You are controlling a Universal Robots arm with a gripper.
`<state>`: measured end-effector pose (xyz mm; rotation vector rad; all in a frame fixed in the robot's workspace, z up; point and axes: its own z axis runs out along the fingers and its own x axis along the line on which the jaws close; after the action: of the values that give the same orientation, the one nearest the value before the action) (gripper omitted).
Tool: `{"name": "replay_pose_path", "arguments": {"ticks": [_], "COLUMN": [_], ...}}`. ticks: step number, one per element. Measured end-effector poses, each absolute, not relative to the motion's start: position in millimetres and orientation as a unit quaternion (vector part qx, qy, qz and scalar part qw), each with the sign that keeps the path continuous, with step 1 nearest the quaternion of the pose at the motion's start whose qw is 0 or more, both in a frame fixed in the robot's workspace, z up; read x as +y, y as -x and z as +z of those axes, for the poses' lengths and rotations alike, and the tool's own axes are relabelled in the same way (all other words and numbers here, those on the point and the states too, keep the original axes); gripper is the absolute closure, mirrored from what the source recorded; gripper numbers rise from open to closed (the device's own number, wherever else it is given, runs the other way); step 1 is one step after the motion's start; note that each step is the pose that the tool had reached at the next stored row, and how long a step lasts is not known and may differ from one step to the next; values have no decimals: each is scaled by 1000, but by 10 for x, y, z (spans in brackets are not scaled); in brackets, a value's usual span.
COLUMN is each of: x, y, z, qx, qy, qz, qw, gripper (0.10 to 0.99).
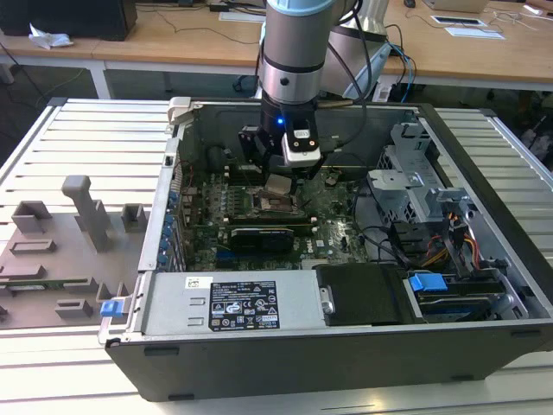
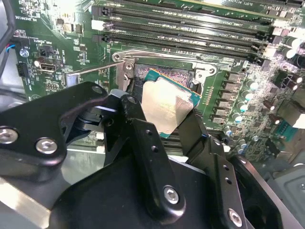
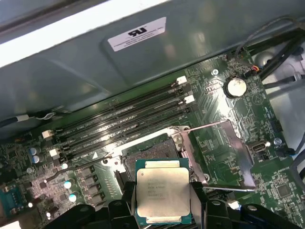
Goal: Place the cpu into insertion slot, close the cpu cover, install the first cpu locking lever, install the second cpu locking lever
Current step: 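Place the cpu into insertion slot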
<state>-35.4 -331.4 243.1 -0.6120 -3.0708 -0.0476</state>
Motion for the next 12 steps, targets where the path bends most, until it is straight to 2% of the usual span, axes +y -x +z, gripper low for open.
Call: {"name": "replay_pose_path", "arguments": {"ticks": [12], "x": [-3314], "y": [354], "z": [2428], "qx": [-970], "qy": [243], "qz": [-14], "qw": [4], "gripper": [545]}}
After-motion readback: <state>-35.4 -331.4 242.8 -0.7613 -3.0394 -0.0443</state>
